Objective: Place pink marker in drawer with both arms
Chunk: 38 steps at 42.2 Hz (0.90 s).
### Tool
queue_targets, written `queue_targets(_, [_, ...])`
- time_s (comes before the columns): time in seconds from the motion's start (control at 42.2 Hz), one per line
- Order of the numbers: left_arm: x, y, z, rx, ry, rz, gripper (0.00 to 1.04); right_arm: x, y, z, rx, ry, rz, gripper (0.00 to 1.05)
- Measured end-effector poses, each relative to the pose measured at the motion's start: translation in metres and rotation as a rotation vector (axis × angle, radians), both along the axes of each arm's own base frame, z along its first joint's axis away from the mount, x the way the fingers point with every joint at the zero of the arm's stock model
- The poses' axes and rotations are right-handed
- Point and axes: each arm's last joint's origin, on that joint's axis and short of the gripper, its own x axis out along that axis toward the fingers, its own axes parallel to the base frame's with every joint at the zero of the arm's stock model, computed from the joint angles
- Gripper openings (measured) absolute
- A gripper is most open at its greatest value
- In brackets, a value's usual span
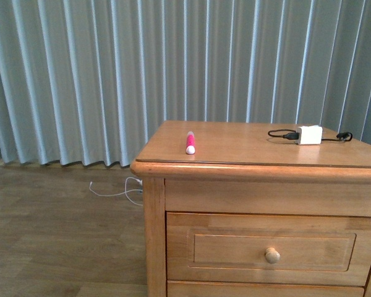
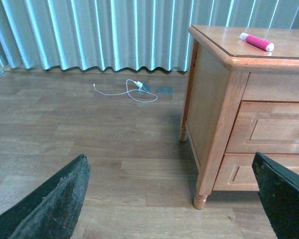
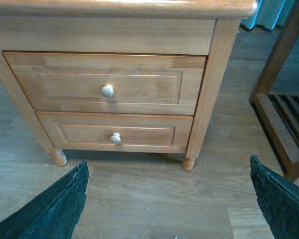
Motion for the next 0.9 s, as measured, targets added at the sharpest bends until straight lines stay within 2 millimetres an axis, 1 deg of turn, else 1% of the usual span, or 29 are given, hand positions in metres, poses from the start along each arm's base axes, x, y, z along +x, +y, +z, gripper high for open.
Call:
queue_targets(0.095, [0.000,0.000,0.000,0.000,0.000,0.000,0.99,0.017,0.009,0.008,-0.002,0.028,0.029,0.96])
queue_targets(0.166, [0.000,0.000,0.000,0.000,0.000,0.000,0.99,0.034,0.019,0.012,-0.001,0.046,0.057,0.96])
queue_targets(0.213, [0.000,0.000,0.000,0.000,0.000,0.000,0.99,0.045,0.024,0.013,-0.007,0.060,0.064,0.96])
queue_targets(0.237, [0.000,0.000,0.000,0.000,0.000,0.000,0.99,0.055,0.029,0.013,-0.010,0.074,0.074,0.96])
queue_targets(0.308, [0.000,0.000,0.000,0.000,0.000,0.000,0.99,0.073,0.036,0.011,-0.013,0.103,0.079,0.96])
queue_targets(0.474, [0.000,0.000,0.000,0.000,0.000,0.000,0.99,0.114,0.049,-0.004,-0.009,0.216,0.047,0.96])
queue_targets(0.521, [0.000,0.000,0.000,0.000,0.000,0.000,0.99,0.129,0.054,-0.010,-0.014,0.247,0.033,0.96])
queue_targets(0.639, [0.000,0.000,0.000,0.000,0.000,0.000,0.99,0.154,0.065,-0.017,-0.023,0.272,0.023,0.96])
queue_targets(0.734, [0.000,0.000,0.000,0.000,0.000,0.000,0.99,0.170,0.072,-0.022,-0.029,0.288,0.018,0.96])
queue_targets(0.829, [0.000,0.000,0.000,0.000,0.000,0.000,0.99,0.188,0.081,-0.030,-0.032,0.299,0.002,0.96])
queue_targets(0.9, [0.000,0.000,0.000,0.000,0.000,0.000,0.99,0.206,0.088,-0.038,-0.033,0.310,-0.024,0.96])
